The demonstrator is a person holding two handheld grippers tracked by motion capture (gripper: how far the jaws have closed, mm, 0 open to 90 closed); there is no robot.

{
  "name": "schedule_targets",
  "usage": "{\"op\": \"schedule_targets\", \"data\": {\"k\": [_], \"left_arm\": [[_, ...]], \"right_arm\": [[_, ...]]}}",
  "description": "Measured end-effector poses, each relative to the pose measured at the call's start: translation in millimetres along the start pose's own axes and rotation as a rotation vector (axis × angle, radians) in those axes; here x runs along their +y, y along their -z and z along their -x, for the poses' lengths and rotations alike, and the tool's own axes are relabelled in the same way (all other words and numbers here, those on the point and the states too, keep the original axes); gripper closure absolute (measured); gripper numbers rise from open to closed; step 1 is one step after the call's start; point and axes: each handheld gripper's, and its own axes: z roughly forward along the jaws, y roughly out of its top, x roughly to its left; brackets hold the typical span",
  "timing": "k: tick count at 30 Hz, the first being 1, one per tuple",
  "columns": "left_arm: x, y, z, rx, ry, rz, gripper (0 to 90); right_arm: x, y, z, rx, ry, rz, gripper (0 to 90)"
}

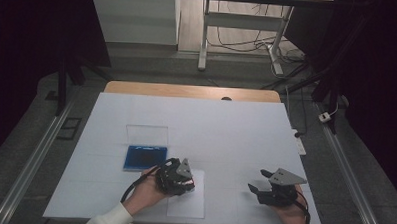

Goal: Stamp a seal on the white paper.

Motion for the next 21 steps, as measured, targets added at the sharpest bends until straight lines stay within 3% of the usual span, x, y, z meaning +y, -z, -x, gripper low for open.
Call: {"op": "schedule_targets", "data": {"k": [21], "left_arm": [[-0.2, -1.2, 4.5, 0.029, -0.033, -0.009, 71.1]], "right_arm": [[1.4, -1.8, -1.5, 0.002, 0.005, -0.001, 29.5]]}}
